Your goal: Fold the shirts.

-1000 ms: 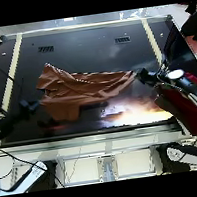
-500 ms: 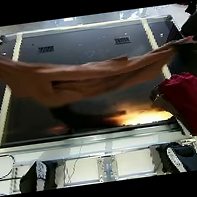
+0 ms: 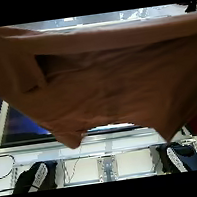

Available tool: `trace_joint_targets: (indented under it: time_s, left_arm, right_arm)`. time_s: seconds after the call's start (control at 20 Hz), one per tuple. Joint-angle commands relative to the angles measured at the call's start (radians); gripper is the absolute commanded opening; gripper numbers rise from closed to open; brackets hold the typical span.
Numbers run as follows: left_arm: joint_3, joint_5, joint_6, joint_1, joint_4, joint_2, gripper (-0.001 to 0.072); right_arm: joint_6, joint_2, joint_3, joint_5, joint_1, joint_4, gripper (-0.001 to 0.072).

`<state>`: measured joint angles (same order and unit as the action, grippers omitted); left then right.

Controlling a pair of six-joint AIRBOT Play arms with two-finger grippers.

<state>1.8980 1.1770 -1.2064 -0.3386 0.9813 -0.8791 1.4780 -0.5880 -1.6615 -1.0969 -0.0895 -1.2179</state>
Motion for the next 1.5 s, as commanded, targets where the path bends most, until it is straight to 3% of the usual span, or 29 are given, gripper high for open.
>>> trace_joint_targets:
  time_s: [0.0, 0.1, 0.35, 0.55, 0.8, 0.85, 0.9, 0.95, 1.0, 1.05, 1.15, 1.3, 1.35, 1.4, 1.45]
  left_arm:
    - [0.027, 0.076, -0.130, 0.200, 0.412, -0.126, 0.0011]
    - [0.007, 0.134, -0.133, 0.225, 0.432, -0.262, 0.0011]
    - [-0.038, 0.089, -0.132, 0.225, 0.432, -0.666, 0.0011]
    - [-0.037, -0.145, -0.134, 0.240, 0.431, -0.962, 0.0013]
    - [-0.036, -0.381, -0.230, 0.256, 0.389, -1.066, 0.0013]
    - [-0.032, -0.390, -0.230, 0.256, 0.359, -1.060, 0.0013]
    - [-0.032, -0.391, -0.230, 0.256, 0.330, -1.048, 0.0043]
    - [-0.032, -0.386, -0.230, 0.254, 0.302, -1.028, 0.0240]
    - [-0.032, -0.379, -0.230, 0.251, 0.283, -1.001, 0.0503]
    - [-0.032, -0.363, -0.230, 0.245, 0.274, -0.960, 0.0645]
    - [-0.032, -0.302, -0.229, 0.216, 0.275, -0.848, 0.0643]
    - [-0.033, -0.120, -0.154, 0.117, 0.283, -0.638, 0.0634]
    - [-0.036, -0.043, -0.124, 0.071, 0.306, -0.567, 0.0634]
    - [-0.047, 0.021, -0.108, 0.023, 0.331, -0.505, 0.0633]
    - [-0.078, 0.064, -0.105, -0.036, 0.343, -0.435, 0.0634]
  right_arm:
    - [0.005, -0.180, -0.027, -0.094, 0.001, -0.025, 0.0007]
    - [0.005, -0.355, -0.027, -0.128, 0.001, -0.021, 0.0008]
    - [0.005, -0.797, -0.027, -0.062, 0.011, 0.040, 0.0008]
    - [0.011, -1.086, -0.028, 0.192, 0.078, 0.047, 0.0009]
    - [0.058, -1.215, -0.028, 0.559, 0.153, 0.063, 0.0010]
    - [0.059, -1.216, -0.032, 0.584, 0.160, 0.066, 0.0024]
    - [0.060, -1.216, -0.046, 0.578, 0.161, 0.080, 0.0167]
    - [0.060, -1.215, -0.072, 0.539, 0.158, 0.099, 0.0380]
    - [0.060, -1.214, -0.112, 0.474, 0.150, 0.098, 0.0449]
    - [0.059, -1.209, -0.163, 0.386, 0.140, 0.095, 0.0445]
    - [0.058, -1.179, -0.289, 0.162, 0.098, 0.057, 0.0444]
    - [0.033, -1.046, -0.410, -0.181, 0.005, -0.078, 0.0441]
    - [-0.013, -0.975, -0.398, -0.246, -0.024, -0.126, 0.0387]
    - [-0.066, -0.895, -0.374, -0.296, -0.055, -0.169, 0.0287]
    - [-0.095, -0.821, -0.341, -0.325, -0.087, -0.190, 0.0265]
